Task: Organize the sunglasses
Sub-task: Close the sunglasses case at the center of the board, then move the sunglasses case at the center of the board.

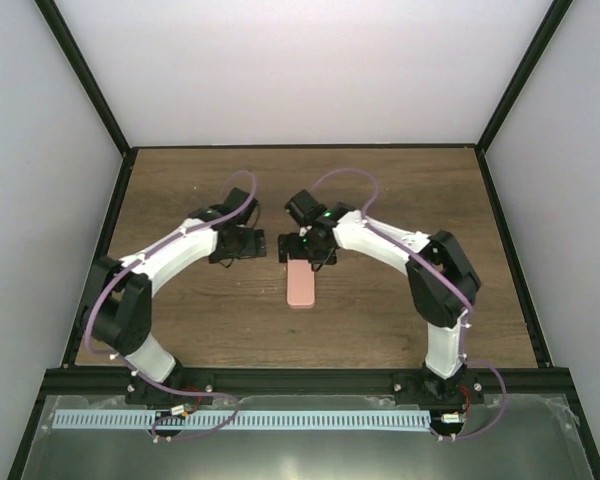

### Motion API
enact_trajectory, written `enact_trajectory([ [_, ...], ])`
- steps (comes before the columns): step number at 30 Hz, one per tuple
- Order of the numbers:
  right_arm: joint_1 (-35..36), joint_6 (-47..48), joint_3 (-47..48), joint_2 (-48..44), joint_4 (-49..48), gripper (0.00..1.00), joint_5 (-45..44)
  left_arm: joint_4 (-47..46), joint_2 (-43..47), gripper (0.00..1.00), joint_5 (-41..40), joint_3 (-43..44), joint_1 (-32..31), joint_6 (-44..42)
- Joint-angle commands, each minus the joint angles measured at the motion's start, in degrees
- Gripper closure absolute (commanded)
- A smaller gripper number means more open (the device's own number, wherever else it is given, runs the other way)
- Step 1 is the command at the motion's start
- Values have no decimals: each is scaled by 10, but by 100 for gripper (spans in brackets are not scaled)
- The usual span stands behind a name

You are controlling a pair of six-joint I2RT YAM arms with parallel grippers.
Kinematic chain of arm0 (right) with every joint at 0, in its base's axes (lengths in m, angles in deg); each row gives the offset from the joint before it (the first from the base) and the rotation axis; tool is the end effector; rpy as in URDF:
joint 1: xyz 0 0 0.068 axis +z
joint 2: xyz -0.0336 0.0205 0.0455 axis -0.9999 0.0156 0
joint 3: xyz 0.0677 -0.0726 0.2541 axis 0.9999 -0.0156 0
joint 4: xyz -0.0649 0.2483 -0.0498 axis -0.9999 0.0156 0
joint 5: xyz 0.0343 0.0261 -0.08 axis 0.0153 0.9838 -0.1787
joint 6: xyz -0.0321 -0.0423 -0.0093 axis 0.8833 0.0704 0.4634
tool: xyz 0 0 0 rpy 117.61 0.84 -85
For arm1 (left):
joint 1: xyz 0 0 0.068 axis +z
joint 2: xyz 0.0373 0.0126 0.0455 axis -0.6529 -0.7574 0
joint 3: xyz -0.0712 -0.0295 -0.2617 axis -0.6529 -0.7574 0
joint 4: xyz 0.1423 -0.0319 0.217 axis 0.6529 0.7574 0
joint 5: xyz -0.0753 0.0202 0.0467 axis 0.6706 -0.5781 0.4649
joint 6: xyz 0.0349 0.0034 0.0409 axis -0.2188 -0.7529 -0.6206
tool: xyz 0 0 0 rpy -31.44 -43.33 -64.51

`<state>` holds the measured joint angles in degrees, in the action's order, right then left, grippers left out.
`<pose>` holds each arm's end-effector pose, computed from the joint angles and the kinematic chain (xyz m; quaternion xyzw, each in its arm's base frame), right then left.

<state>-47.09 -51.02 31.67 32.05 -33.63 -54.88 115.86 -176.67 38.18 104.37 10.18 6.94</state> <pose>0.2823 0.2601 0.2147 -0.0428 0.9773 0.1741 0.1129 0.2793 -0.1599 0.2172 -0.0199 0.9833 -0.0337 0.1775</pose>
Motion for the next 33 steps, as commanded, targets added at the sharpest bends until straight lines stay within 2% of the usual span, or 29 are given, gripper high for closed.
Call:
enact_trajectory([
  [1, 39, -19, 47, 55, 59, 0, -58, -26, 71, 2, 52, -59, 63, 10],
  [6, 48, -39, 102, 108, 113, 0, -92, -32, 95, 2, 77, -78, 119, -20],
  [9, 48, -49, 123, 121, 137, 0, -104, -21, 90, 2, 74, -67, 129, -49],
  [15, 55, -83, 118, 105, 157, 0, -110, -31, 97, 2, 89, -82, 143, -69],
  [22, 60, -95, 77, 113, 123, 1, -81, -60, 109, 2, 110, -121, 145, -78],
  [24, 61, -101, 75, 118, 119, 6, -80, -64, 110, 2, 115, -128, 145, -83],
  [30, 61, -118, 73, 103, 133, 35, -89, -71, 118, 2, 116, -144, 146, -102],
  [33, 65, -127, 56, 77, 138, 41, -95, -83, 120, 1, 118, -156, 146, -105],
])
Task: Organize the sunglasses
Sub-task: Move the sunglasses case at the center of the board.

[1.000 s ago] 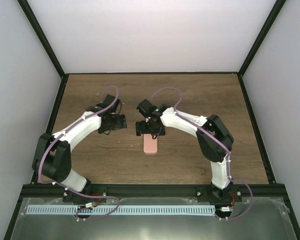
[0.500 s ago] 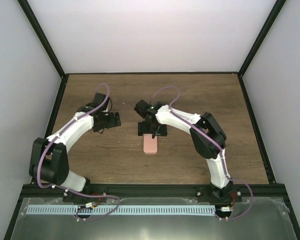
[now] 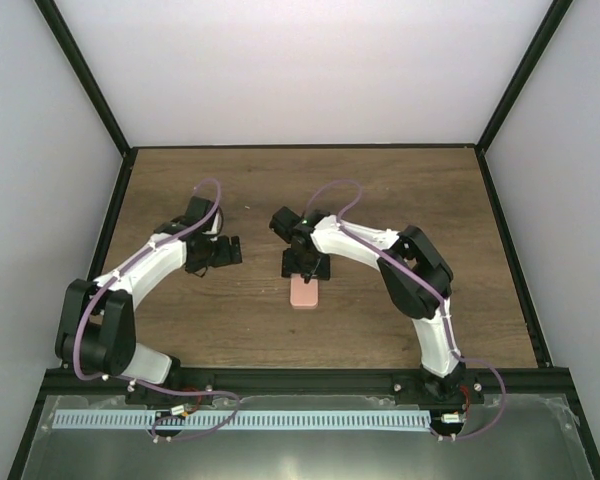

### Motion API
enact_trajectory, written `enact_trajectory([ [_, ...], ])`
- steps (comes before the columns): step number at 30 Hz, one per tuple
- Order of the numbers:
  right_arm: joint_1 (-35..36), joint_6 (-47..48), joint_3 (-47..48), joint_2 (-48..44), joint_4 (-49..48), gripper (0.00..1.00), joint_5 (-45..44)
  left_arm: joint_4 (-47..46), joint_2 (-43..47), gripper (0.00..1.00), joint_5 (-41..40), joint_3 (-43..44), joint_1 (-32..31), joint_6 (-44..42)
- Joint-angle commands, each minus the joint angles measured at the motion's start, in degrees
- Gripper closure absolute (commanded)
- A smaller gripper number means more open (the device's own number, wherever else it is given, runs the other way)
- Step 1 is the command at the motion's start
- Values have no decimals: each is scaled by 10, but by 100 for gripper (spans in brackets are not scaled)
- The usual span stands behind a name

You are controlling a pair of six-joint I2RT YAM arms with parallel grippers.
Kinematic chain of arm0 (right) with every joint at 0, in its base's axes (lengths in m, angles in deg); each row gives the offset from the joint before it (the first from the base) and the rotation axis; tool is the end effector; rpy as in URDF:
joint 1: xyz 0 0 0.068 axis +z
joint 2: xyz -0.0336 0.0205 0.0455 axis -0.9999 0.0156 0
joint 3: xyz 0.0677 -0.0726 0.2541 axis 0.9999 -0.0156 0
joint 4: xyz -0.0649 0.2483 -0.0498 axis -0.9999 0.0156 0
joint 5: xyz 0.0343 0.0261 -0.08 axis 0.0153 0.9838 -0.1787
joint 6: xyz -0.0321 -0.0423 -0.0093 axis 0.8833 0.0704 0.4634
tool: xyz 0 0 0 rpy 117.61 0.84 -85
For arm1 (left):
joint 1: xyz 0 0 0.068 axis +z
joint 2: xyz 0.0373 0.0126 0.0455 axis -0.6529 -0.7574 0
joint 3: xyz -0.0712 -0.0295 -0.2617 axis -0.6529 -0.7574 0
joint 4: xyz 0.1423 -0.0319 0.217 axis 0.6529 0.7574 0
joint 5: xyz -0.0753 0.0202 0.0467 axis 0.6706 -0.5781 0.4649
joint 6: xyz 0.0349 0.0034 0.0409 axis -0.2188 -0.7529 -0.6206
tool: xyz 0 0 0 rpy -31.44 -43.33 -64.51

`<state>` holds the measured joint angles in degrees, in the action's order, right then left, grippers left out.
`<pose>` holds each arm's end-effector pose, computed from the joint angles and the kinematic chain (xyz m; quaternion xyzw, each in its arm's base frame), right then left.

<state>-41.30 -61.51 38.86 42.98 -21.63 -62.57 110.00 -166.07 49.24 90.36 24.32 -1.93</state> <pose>0.2675 0.2944 0.1720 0.0101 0.9979 0.0432 0.0461 0.2618 -0.0798 0.2033 -0.0479 0.9800 -0.0942 0.1688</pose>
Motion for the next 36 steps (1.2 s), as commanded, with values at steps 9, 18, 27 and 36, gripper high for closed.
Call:
enact_trajectory([
  [9, 63, -78, -126, -109, 16, 38, -33, -52, 23, 0, 0, -37, 5, -33],
  [18, 72, -83, -182, -277, -40, 1, -182, -82, 73, 3, -92, -28, 6, -21],
  [27, -53, 217, -279, -478, -261, 0, -358, -84, 107, 6, -86, 40, 16, -17],
  [36, -337, 359, -551, -510, -685, 0, -187, -280, 179, 0, -221, -110, 17, -97],
])
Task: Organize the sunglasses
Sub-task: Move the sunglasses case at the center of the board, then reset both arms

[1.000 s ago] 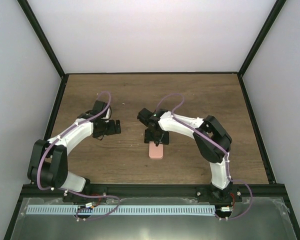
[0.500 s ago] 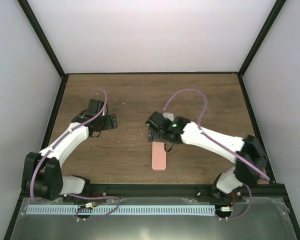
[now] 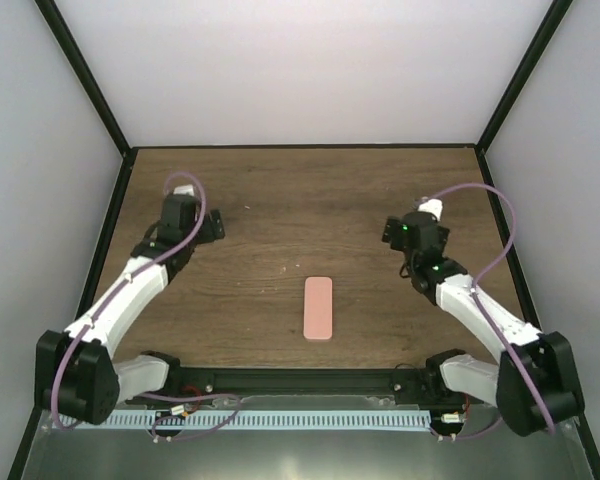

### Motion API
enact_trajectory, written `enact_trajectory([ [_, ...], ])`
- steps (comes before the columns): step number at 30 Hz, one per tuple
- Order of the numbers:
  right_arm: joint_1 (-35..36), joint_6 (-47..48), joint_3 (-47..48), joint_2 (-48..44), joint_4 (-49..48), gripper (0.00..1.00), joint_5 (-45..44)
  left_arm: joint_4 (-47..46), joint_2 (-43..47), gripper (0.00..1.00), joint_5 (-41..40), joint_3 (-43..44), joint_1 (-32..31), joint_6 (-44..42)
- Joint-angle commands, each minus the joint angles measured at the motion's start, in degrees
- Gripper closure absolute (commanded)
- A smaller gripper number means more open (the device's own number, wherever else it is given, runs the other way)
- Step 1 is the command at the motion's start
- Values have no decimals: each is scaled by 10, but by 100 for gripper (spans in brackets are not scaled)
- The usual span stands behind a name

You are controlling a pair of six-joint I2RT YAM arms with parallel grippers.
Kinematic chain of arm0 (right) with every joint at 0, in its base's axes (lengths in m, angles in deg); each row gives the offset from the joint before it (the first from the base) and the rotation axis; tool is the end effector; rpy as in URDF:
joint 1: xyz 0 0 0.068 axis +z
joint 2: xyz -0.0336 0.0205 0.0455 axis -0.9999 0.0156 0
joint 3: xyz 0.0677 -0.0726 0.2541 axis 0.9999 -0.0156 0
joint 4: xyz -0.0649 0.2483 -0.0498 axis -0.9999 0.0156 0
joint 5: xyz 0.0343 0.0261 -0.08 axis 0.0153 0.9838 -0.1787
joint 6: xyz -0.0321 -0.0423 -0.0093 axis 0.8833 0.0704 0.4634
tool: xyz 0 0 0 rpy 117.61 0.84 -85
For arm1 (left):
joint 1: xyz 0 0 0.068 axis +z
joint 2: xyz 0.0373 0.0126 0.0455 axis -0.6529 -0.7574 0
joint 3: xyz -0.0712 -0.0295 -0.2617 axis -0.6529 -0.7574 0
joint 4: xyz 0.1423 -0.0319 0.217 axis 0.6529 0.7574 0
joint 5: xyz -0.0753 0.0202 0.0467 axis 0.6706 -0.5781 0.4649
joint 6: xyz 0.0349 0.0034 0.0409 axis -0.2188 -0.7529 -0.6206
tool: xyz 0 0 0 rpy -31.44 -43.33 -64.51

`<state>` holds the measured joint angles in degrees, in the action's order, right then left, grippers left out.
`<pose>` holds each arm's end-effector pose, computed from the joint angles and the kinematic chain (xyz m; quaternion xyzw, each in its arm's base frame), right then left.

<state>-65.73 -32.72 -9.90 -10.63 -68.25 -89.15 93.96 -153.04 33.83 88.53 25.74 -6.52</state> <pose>0.2277 0.0806 0.2485 0.0914 0.8501 -0.0142 0.5184 0.2587 -0.0621 0.2687 -0.0672 0.9029 -0.0298 0.4235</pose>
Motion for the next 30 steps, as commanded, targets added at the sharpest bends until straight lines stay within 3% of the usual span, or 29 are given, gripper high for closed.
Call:
enact_trajectory([
  [1, -107, 73, -81, 45, -256, 0, 83, -152, 68, 0, -74, -124, 4, -63],
  [5, -132, 105, -115, 150, -397, 0, 77, -270, 117, 0, -112, -221, 6, -70],
  [9, -157, 92, -119, 230, -479, 0, 51, -374, 112, 0, -131, -277, 11, -73],
  [14, -194, 100, -121, 246, -533, 0, 64, -499, 61, 0, -75, -289, 48, -108],
  [16, -220, 78, -107, 261, -509, 0, 82, -539, 22, 0, -52, -282, 72, -117],
  [23, -221, 72, -166, 221, -575, 0, 71, -608, -97, 0, -17, -237, 146, -147],
  [28, -221, 81, -185, 207, -604, 0, 91, -699, -158, 0, -1, -267, 160, -150],
  [30, -218, 75, -195, 200, -609, 0, 70, -696, -168, 0, -10, -262, 158, -149],
])
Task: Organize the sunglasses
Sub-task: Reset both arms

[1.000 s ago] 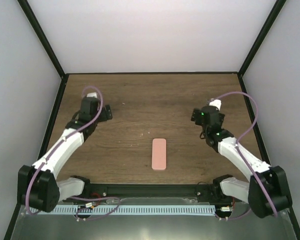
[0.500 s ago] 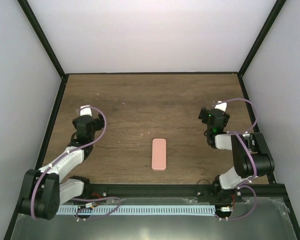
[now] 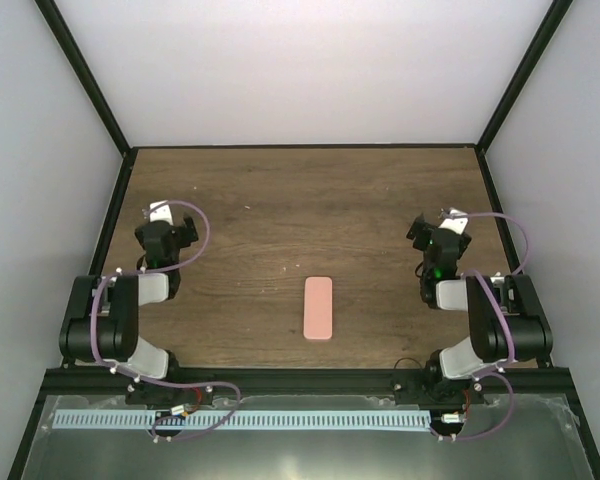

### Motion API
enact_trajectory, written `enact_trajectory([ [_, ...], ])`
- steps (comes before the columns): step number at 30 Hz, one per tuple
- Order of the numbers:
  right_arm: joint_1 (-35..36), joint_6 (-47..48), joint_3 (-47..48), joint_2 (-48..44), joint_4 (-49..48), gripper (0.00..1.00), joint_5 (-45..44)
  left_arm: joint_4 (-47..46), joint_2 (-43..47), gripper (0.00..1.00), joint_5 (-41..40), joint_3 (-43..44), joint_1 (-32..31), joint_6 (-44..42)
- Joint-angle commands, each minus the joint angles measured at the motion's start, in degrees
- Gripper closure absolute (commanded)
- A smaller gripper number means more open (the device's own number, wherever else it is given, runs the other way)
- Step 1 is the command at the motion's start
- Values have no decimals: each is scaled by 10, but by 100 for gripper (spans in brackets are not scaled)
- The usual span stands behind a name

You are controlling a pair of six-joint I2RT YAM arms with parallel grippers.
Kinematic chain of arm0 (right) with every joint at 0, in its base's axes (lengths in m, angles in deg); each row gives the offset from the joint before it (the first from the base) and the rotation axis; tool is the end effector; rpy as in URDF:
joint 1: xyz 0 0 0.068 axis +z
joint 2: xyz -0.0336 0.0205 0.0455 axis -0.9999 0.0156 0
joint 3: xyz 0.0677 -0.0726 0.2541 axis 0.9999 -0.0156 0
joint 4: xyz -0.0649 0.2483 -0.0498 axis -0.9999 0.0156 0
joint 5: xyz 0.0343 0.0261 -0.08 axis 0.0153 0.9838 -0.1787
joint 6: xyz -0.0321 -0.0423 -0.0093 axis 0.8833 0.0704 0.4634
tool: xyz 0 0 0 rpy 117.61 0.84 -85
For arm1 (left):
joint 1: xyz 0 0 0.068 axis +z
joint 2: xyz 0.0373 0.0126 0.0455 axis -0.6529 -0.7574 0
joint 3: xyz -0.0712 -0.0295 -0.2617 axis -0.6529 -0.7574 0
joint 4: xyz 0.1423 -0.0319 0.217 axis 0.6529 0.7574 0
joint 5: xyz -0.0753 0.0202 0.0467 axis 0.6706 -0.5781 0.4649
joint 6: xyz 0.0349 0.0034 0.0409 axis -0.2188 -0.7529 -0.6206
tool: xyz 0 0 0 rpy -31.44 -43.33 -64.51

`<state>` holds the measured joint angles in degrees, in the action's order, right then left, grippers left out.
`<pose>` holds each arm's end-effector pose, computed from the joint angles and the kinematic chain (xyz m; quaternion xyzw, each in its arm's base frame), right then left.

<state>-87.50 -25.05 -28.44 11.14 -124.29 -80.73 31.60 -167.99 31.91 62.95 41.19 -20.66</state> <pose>0.2617 -0.0042 0.1518 0.1728 0.7728 -0.0562 0.6080 0.2783 0.0104 0.1609 -0.1002 0.8048 0.0780 0.5798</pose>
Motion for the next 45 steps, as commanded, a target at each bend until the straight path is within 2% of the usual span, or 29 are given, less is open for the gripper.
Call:
enact_trajectory([
  [1, -2, -6, -22, -28, -60, 0, -15, -74, -20, 0, 9, -5, 2, -9],
  [3, -5, 34, -74, -47, -145, 0, 65, -92, -12, 0, 13, -19, 3, -10],
  [5, -3, 77, -85, -60, -164, 0, 139, -117, -3, 0, -1, -39, 3, -3],
  [9, 1, 99, -90, -52, -187, 0, 171, -123, -5, 0, -4, -41, 3, -3],
  [13, 7, 133, -89, 2, -235, 0, 237, -134, -15, 0, 36, -40, 0, -24],
  [15, 9, 133, -80, 19, -229, 0, 230, -167, -14, 0, 41, -61, 1, -27],
  [17, 9, 127, -77, 20, -227, 0, 219, -249, -32, 0, 58, -98, -1, -36],
  [19, 8, 127, -76, 21, -225, 0, 219, -223, -30, 0, 56, -86, -3, -39],
  [20, 8, 126, -70, 21, -214, 0, 221, -250, -34, 0, 54, -95, -4, -40],
  [21, 6, 124, -66, 22, -208, 0, 224, -229, -27, 0, 53, -91, -5, -40],
  [45, 0, 122, -64, 23, -206, 0, 232, -236, -28, 0, 52, -93, -5, -39],
])
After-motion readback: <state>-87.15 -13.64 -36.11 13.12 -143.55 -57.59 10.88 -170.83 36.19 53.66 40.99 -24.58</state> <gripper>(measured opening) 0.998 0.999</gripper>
